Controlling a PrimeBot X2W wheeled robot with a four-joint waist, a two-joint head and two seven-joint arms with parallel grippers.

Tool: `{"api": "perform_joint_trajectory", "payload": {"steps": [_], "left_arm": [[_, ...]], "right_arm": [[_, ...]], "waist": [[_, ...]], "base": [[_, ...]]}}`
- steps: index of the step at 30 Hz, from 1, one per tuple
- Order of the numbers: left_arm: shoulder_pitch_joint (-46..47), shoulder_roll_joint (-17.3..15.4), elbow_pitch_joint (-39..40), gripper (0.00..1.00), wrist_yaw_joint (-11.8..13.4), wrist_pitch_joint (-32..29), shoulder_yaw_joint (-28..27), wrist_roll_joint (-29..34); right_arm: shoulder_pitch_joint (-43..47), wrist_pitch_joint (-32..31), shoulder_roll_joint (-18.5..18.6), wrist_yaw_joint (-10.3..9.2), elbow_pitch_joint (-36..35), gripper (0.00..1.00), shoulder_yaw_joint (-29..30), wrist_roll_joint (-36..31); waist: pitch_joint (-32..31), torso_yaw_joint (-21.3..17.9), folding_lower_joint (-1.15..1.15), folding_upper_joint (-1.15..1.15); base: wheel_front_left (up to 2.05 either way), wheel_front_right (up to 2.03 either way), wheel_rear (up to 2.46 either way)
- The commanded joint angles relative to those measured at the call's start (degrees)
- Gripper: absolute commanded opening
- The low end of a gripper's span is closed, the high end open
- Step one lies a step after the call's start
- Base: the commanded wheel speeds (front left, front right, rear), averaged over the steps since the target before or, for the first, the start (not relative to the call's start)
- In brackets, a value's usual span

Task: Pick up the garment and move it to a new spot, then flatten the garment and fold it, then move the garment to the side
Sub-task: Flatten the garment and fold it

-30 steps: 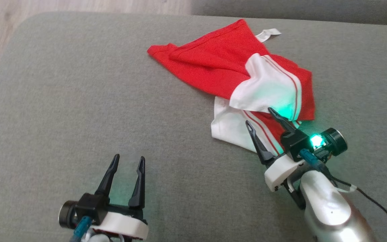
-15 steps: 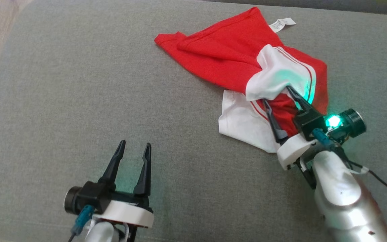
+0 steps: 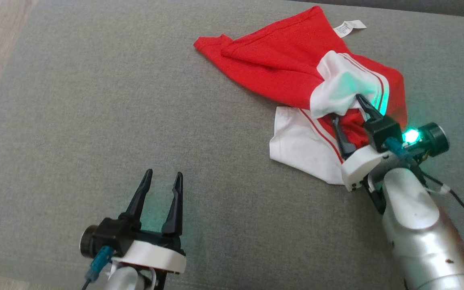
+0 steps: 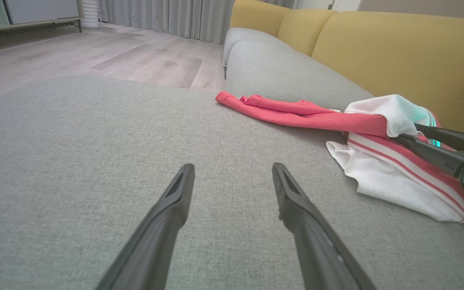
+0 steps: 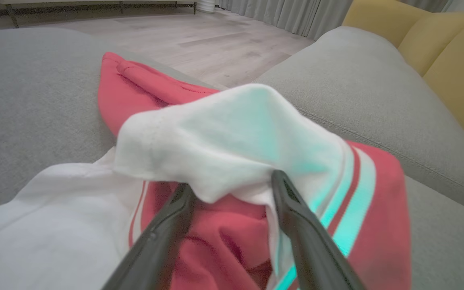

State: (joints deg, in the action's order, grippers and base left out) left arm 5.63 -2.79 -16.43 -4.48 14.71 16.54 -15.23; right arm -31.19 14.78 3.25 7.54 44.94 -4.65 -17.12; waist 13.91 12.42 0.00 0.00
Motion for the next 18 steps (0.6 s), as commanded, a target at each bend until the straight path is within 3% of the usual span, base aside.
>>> {"api": "perform_joint_trajectory", "payload": {"steps": [1, 6, 11, 16, 17, 18], "left_arm": [[1.1, -0.1, 1.5, 1.0, 0.4, 0.3, -1.7, -0.4], [1.0, -0.1, 1.8, 1.0, 0.6, 0.3, -1.0, -0.2], [0.7, -0.1, 1.6, 1.0, 0.5, 0.3, -0.5, -0.2], [1.1, -0.1, 1.0, 1.0, 0.4, 0.3, 0.3, -0.2], [1.2, -0.1, 0.9, 1.0, 0.4, 0.3, 0.5, -0.4], [1.4, -0.1, 0.8, 1.0, 0.4, 0.3, 0.8, -0.4]], "right_arm": [[-3.0, 0.2, -0.3, -0.05, -0.3, 0.0, -0.5, 0.6], [-5.1, 0.2, 0.8, -0.05, -2.5, 0.0, 1.8, 4.0], [-9.0, 0.2, 6.1, -0.05, -4.0, 0.0, 7.8, 6.2], [-14.0, -0.8, 10.8, -0.05, 0.5, 0.0, 11.2, 5.2], [-15.0, -1.8, 11.6, -0.05, 2.6, 0.72, 12.1, 5.2], [-15.8, -3.0, 12.4, -0.05, 4.6, 1.0, 13.3, 5.2]], "waist": [[0.2, 0.3, 0.0, 0.0], [0.6, 0.8, 0.0, 0.0], [1.3, 1.5, 0.0, 0.0], [2.2, 2.5, 0.0, 0.0], [2.4, 2.7, 0.0, 0.0], [2.5, 3.0, 0.0, 0.0]], "base": [[0.0, 0.0, 0.0], [0.0, 0.0, 0.0], [0.0, 0.0, 0.0], [0.0, 0.0, 0.0], [0.0, 0.0, 0.0], [0.0, 0.0, 0.0]]}}
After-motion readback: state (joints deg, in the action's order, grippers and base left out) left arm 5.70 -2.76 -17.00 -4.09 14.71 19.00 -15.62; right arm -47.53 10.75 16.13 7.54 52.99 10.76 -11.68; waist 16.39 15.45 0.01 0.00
